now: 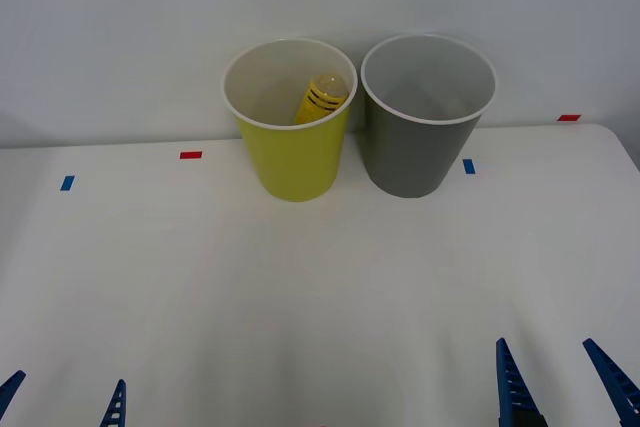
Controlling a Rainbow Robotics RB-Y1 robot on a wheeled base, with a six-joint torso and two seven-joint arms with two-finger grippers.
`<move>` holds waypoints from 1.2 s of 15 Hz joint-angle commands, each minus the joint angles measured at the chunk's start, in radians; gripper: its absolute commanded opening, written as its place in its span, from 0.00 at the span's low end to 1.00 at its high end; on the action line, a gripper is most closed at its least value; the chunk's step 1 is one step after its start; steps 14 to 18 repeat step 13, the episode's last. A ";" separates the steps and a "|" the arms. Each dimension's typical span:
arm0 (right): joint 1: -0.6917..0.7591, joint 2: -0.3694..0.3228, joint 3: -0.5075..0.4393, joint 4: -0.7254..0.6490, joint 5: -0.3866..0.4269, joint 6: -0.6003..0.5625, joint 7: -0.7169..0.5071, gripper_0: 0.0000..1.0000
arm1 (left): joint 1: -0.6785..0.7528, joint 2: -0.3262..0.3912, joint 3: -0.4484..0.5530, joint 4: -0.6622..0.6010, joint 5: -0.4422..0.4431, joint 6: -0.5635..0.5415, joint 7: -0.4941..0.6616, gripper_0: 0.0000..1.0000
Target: Put cans in the gray bin and PET bottles in the light green bin.
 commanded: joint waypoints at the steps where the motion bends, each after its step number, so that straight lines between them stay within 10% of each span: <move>1: 0.000 0.000 0.000 0.000 0.000 0.000 0.000 1.00 | 0.000 0.000 0.000 0.000 0.000 0.000 0.000 1.00; 18: 0.000 0.000 0.000 0.000 0.000 0.000 0.000 1.00 | 0.000 0.000 0.000 0.000 0.000 0.000 0.000 1.00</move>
